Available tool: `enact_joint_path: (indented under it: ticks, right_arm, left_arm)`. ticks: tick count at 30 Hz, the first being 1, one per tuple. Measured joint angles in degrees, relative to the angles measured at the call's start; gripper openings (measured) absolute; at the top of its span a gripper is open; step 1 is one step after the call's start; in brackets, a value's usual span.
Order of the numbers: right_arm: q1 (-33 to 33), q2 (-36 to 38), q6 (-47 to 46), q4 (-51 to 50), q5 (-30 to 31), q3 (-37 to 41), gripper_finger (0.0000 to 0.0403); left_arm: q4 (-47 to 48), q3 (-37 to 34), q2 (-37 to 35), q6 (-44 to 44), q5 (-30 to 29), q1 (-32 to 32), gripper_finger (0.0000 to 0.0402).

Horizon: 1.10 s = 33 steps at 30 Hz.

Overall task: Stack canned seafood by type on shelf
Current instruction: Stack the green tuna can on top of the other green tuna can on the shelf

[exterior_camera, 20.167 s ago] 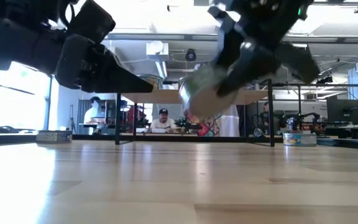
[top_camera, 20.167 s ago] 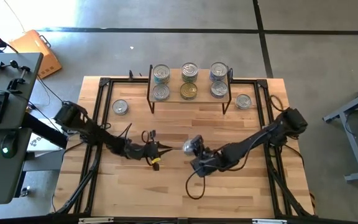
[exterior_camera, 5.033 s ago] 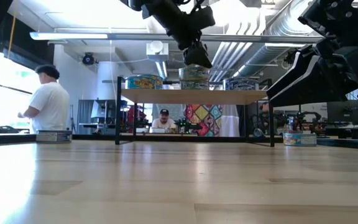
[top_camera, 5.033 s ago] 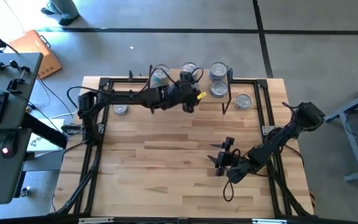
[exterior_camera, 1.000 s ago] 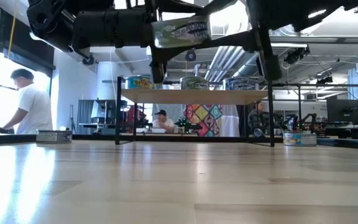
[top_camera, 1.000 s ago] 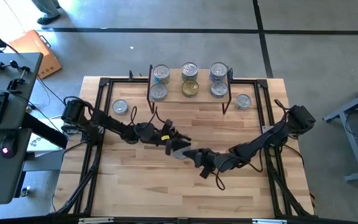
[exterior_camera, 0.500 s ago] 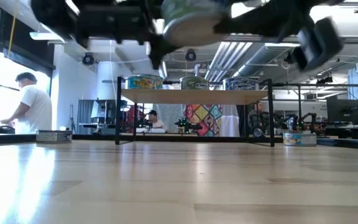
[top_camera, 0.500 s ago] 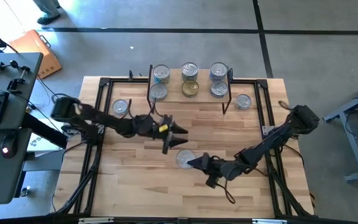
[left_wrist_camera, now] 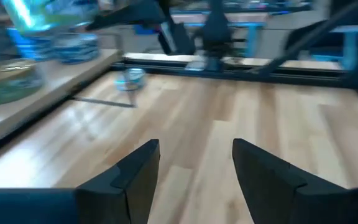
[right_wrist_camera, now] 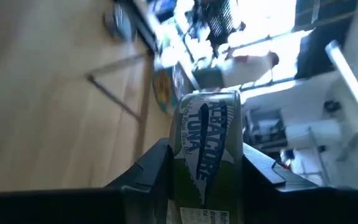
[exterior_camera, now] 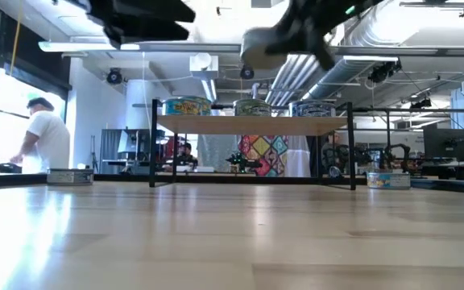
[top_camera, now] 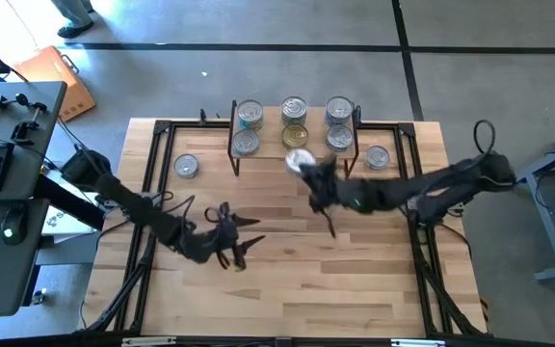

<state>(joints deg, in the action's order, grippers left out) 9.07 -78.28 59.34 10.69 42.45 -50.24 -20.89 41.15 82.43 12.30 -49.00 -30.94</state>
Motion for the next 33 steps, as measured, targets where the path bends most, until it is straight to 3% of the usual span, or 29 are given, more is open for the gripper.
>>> enact_joint_path:
  ticks: [2,5,11,18,26,33]
  right_arm:
    - [-5.2,-1.8,0.1,-3.0,-4.6,-2.6,0.0115]
    - [-11.4,-5.5,0.2,-7.3,-6.5,-7.1,0.0115]
    - [-18.6,-11.4,-0.4,-14.7,-8.5,-14.2,0.0115]
    - [-20.4,-13.3,-1.6,-16.9,-8.5,-15.4,0.0117]
    - [-20.3,-13.2,-2.6,-17.3,-8.5,-15.4,0.0231]
    - [-20.3,-13.2,-2.8,-17.1,-8.5,-15.4,0.0249]
  left_arm:
    - [0.2,-0.1,1.0,0.8,-5.4,-1.5,0.0194]
    - [0.1,-0.1,2.5,1.0,-10.5,-2.5,0.0194]
    - [0.1,-0.1,3.3,1.1,-11.3,-2.7,0.0194]
    - [-0.1,-0.1,3.3,1.1,-11.5,-2.9,0.0194]
    - [-0.4,-0.1,3.3,1.1,-11.5,-3.0,0.0194]
    - [-0.4,-0.1,3.3,1.5,-11.5,-3.0,0.0194]
